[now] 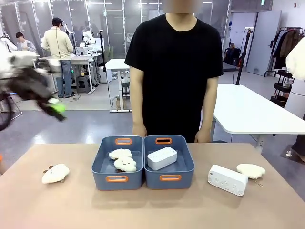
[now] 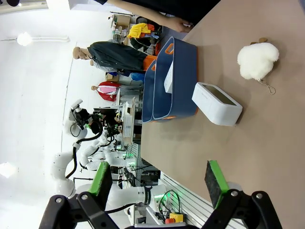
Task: Sort the digital clocks into the basket.
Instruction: Pick up the Digital clock from the table and place it into the empty Plastic storage basket.
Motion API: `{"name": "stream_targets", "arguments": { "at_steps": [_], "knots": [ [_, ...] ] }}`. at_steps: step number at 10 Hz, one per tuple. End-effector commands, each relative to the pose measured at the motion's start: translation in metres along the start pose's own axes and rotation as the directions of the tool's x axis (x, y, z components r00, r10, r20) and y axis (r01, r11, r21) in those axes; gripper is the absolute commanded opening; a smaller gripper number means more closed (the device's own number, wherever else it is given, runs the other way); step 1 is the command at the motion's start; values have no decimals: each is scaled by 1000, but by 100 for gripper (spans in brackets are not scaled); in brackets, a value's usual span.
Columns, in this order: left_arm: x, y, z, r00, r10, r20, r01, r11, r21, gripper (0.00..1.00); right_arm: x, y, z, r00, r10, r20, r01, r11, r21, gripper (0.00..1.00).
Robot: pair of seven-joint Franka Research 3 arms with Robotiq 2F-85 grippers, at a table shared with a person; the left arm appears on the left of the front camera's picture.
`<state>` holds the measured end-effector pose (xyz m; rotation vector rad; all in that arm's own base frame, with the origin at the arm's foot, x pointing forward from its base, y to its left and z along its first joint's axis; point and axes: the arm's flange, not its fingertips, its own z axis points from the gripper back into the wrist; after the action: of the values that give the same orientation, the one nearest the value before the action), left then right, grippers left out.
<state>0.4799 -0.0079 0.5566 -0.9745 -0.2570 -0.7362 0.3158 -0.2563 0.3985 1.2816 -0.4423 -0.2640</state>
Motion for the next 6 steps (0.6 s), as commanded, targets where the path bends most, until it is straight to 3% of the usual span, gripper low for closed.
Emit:
{"name": "stream_targets", "arguments": {
  "at_steps": [1,3,4,5,6],
  "knots": [
    [-101,62,85,931,100,351,-72,993,-93,100,-1,2,0,1000,6,-4,-6,1000,9,100],
    [-227,103,163,791,191,581,-178,981,-81,100,-1,2,0,1000,6,-4,-6,1000,9,100],
    [-296,124,195,690,241,682,-239,966,-100,100,-1,2,0,1000,6,-4,-6,1000,9,100],
    [-340,125,210,642,280,713,-282,952,-120,100,-1,2,0,1000,6,-4,-6,1000,9,100],
    [-361,128,213,647,297,702,-291,947,-133,100,-1,2,0,1000,6,-4,-6,1000,9,100]
  ]
}}
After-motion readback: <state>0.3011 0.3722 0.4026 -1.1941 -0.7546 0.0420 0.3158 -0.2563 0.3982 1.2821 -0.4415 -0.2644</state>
